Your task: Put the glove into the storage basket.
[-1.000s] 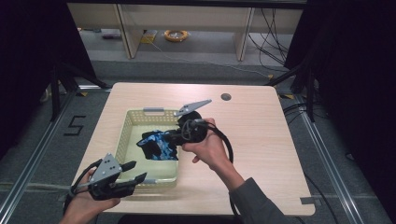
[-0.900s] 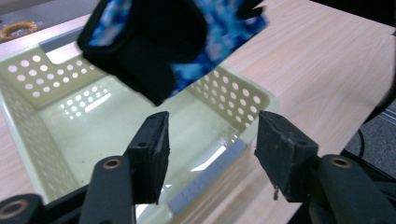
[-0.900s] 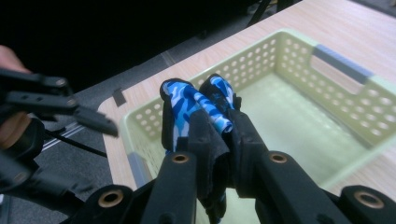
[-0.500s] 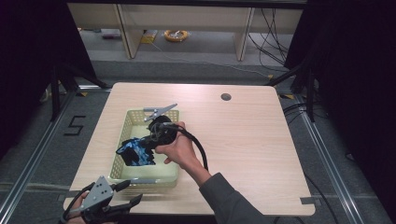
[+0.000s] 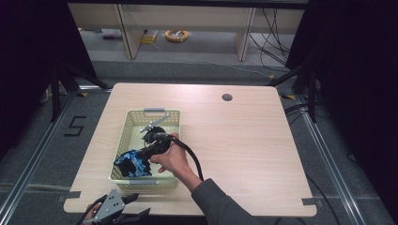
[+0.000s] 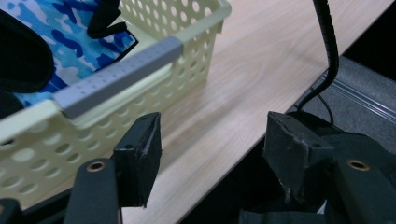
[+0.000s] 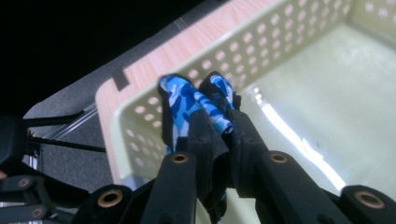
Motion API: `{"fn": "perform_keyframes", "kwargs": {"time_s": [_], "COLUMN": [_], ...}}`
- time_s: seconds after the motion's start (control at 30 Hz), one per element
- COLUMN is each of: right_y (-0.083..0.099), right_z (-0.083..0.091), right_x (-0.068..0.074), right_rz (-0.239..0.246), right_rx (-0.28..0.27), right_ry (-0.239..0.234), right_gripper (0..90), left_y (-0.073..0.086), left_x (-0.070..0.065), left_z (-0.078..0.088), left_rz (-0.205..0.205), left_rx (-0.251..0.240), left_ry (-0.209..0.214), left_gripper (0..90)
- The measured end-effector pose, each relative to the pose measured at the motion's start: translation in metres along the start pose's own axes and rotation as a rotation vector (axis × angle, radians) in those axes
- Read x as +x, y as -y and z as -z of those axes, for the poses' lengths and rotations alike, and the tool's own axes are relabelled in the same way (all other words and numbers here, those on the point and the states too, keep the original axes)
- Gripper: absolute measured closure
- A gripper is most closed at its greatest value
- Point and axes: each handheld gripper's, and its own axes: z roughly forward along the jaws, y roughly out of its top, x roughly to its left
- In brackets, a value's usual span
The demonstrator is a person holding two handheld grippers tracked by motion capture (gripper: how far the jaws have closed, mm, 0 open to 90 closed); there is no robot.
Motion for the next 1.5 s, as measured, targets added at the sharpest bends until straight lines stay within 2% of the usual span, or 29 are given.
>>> {"fn": "perform_keyframes", "kwargs": {"time_s": [0.1,0.17,0.2,0.23,0.27,0.33,0.4,0.43,0.5,0.57,0.63,0.67,0.7,0.73,0.8,0.83,0.87,0.93,0.97,1.0,1.13,1.3,1.37,1.4,1.43,1.5], "right_y": [0.009,0.014,0.016,0.018,0.019,0.020,0.022,0.022,0.023,0.023,0.024,0.024,0.025,0.025,0.026,0.026,0.026,0.026,0.026,0.026,0.024,0.019,0.019,0.019,0.019,0.019], "right_z": [-0.005,-0.007,-0.008,-0.008,-0.009,-0.010,-0.012,-0.013,-0.016,-0.018,-0.021,-0.021,-0.022,-0.023,-0.024,-0.025,-0.025,-0.026,-0.026,-0.026,-0.021,-0.010,-0.006,-0.006,-0.005,-0.001], "right_x": [-0.009,-0.012,-0.013,-0.014,-0.015,-0.016,-0.016,-0.016,-0.018,-0.018,-0.019,-0.019,-0.019,-0.019,-0.019,-0.019,-0.019,-0.019,-0.019,-0.020,-0.021,-0.018,-0.018,-0.018,-0.017,-0.016], "right_rz": [-0.023,-0.056,-0.062,-0.069,-0.069,-0.048,-0.044,-0.037,-0.011,-0.003,0.008,0.005,0.011,0.013,0.031,0.030,0.032,0.031,0.025,0.044,0.050,0.048,0.062,0.062,0.062,0.062], "right_rx": [0.019,0.041,0.048,0.053,0.062,0.075,0.100,0.110,0.124,0.142,0.160,0.164,0.171,0.181,0.197,0.205,0.209,0.219,0.230,0.233,0.202,0.159,0.134,0.134,0.130,0.115], "right_ry": [0.018,0.028,0.037,0.043,0.060,0.092,0.120,0.132,0.163,0.190,0.211,0.214,0.227,0.232,0.243,0.248,0.253,0.264,0.270,0.278,0.305,0.296,0.291,0.291,0.292,0.272], "right_gripper": [81.1,81.0,81.0,80.9,80.9,80.6,80.3,80.2,79.8,79.4,78.7,78.4,77.9,77.6,76.4,76.0,75.2,73.7,72.3,71.5,66.9,64.1,62.1,62.1,61.7,60.8], "left_y": [0.002,0.003,0.003,0.004,0.004,0.005,0.006,0.006,0.007,0.006,0.007,0.007,0.007,0.007,0.007,0.008,0.007,0.008,0.009,0.009,0.009,0.009,0.010,0.010,0.010,0.010], "left_x": [0.000,0.000,0.002,0.000,0.000,0.002,0.001,0.002,-0.001,0.000,-0.002,0.000,0.003,0.002,0.002,0.000,0.001,0.003,0.002,0.002,0.002,0.003,0.003,0.004,0.003,0.002], "left_z": [-0.003,-0.004,-0.003,-0.005,-0.005,-0.005,-0.006,-0.006,-0.008,-0.008,-0.009,-0.008,-0.007,-0.007,-0.008,-0.009,-0.008,-0.010,-0.010,-0.009,-0.011,-0.011,-0.011,-0.011,-0.011,-0.012], "left_rz": [0.008,0.003,-0.019,0.005,0.006,-0.018,-0.002,-0.014,0.030,0.002,0.041,0.015,-0.031,-0.017,-0.015,0.008,0.000,-0.012,0.010,0.009,0.010,0.006,0.001,-0.014,0.019,0.020], "left_rx": [0.008,0.017,0.038,0.014,0.011,0.042,0.035,0.050,0.033,0.031,0.029,0.042,0.060,0.053,0.051,0.032,0.043,0.049,0.047,0.057,0.041,0.053,0.058,0.066,0.063,0.063], "left_ry": [0.007,0.002,0.000,0.000,0.000,-0.003,0.000,0.011,0.013,0.008,0.019,0.015,-0.006,0.004,0.003,0.001,0.011,-0.007,0.008,0.017,0.005,0.007,0.002,-0.006,0.006,0.007], "left_gripper": [36.3,36.2,36.2,36.2,36.2,36.2,36.2,36.2,36.2,36.2,36.2,36.2,36.2,36.2,36.2,36.1,36.0,35.7,35.5,35.4,35.3,35.3,35.2,35.2,35.2,35.1]}}
